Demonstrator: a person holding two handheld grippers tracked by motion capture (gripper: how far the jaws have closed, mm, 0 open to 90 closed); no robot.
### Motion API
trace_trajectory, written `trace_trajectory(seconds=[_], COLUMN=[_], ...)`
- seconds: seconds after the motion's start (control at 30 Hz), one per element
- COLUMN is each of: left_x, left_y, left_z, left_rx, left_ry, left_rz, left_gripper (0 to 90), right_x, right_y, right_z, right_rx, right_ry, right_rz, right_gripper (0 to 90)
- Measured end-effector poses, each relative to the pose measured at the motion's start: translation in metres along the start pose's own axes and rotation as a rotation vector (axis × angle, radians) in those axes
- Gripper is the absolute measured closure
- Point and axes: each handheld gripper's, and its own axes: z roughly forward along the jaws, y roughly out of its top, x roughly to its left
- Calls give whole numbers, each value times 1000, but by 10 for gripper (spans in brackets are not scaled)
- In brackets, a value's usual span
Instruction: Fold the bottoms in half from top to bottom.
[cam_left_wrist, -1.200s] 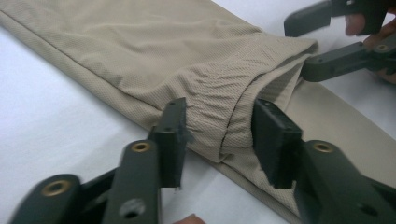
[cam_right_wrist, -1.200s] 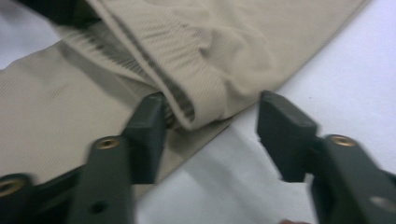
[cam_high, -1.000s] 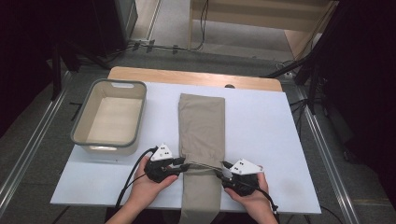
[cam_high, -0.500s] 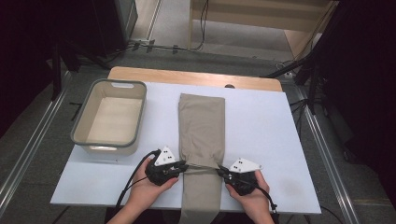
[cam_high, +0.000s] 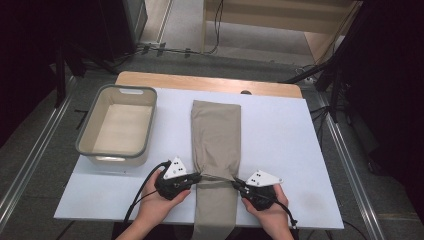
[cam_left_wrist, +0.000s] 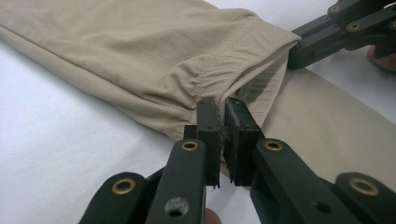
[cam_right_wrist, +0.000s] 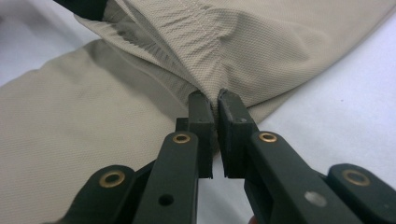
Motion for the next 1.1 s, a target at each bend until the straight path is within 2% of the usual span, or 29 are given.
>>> trace_trajectory(seconds=[0.23, 0.5, 0.77, 1.1], left_x=[-8, -19, -33, -52], left_y=[1, -2, -7, -15], left_z=[-7, -18, -31, -40], left_rx=[-17, -35, -44, -28], left_ry=[-32, -53, -79, -100], left_rz=[6, 8, 11, 27], left_gripper=[859, 859, 858, 856], right_x=[3, 13, 27, 42], right_y=[-1, -4, -9, -22], right_z=[-13, -29, -44, -58], right_rx=[-24, -55, -64, -49], right_ry=[14, 37, 45, 51], right_rz=[-6, 16, 6, -5], right_gripper=[834, 834, 833, 832])
